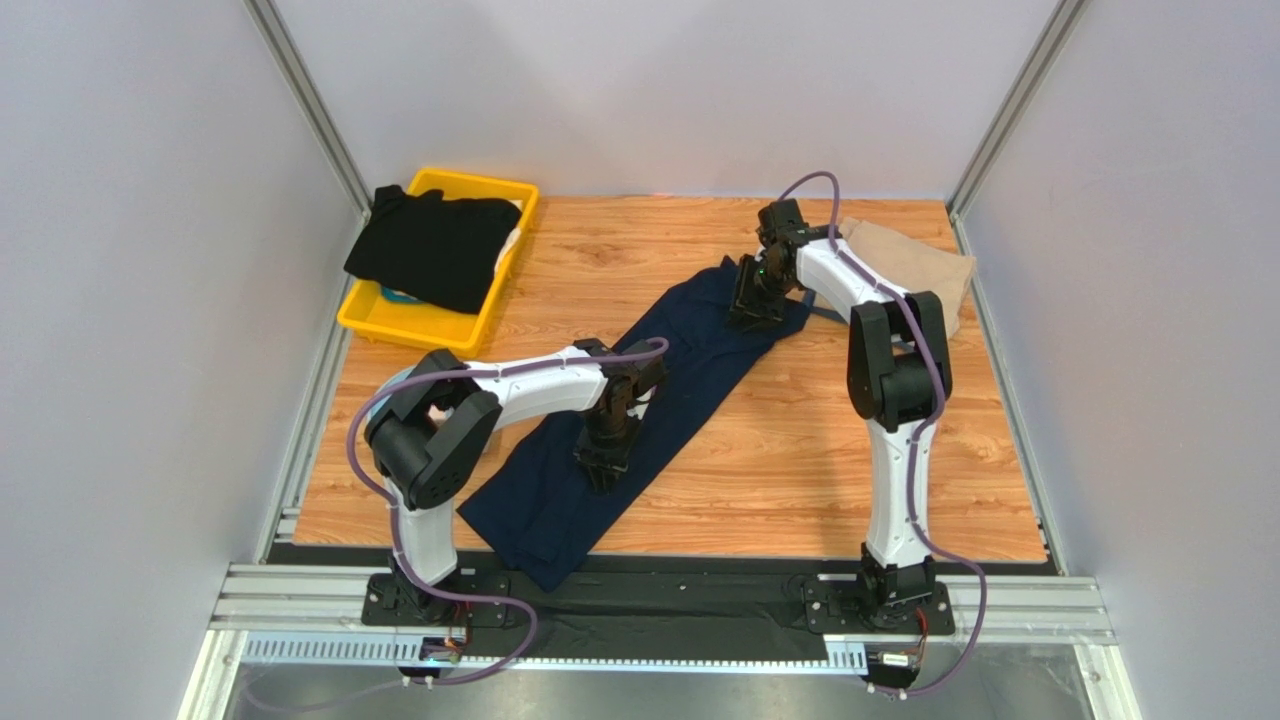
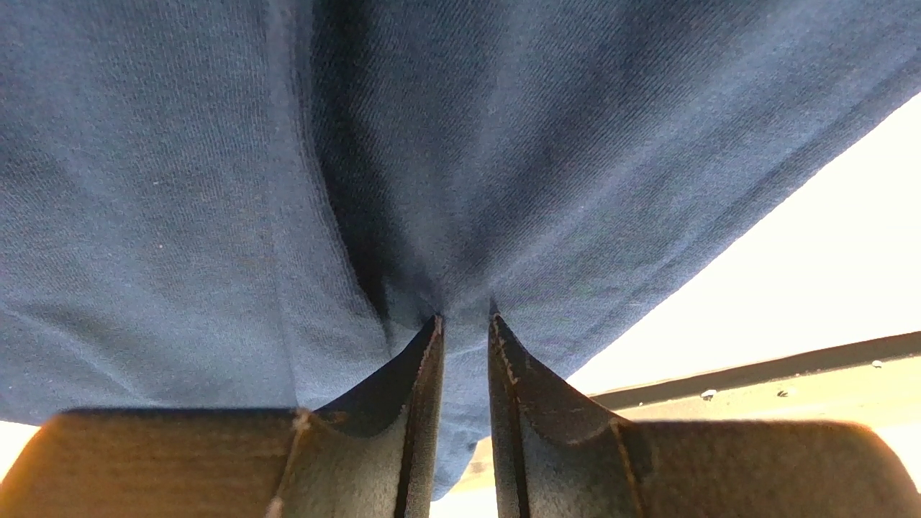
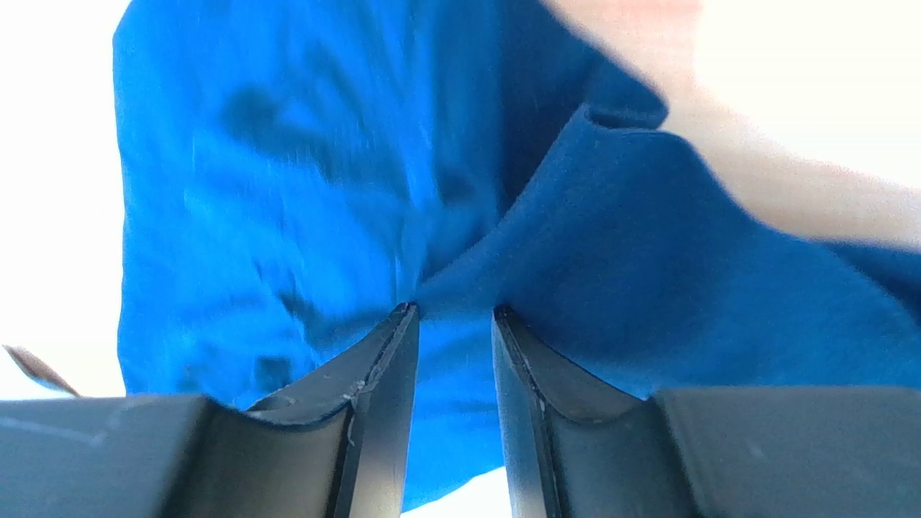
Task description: Fold and stack the t-shirts
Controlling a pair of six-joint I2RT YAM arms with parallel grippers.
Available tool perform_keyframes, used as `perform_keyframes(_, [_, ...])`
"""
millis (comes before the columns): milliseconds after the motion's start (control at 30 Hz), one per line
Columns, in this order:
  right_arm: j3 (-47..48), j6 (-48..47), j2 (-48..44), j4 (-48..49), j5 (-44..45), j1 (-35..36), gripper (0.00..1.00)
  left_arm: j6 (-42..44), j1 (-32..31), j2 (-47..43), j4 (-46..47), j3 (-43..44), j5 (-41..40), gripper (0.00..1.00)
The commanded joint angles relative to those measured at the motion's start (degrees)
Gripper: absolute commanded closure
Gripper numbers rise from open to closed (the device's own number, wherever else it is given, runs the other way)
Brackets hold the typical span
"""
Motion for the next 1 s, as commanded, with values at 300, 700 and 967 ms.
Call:
perform_keyframes(300, [2.7,0.1,5.6,-2.6,4.2,1.6,0.64,0.7,-0.1,-0.8,2.1,-1.5,-3.4,0.71])
perform_keyframes(700, [13.1,3.6,14.3,-7.3,1.7,1.6,0.68,1.0,-0.1,-3.3,1.7,-3.2,-4.2,0.72])
perform_keyframes(967, [17.3,3.3,16.8,-6.3,-0.4,1.5,0.85,1.3,0.9,-3.0,0.6,-1.5,-5.4,0.71])
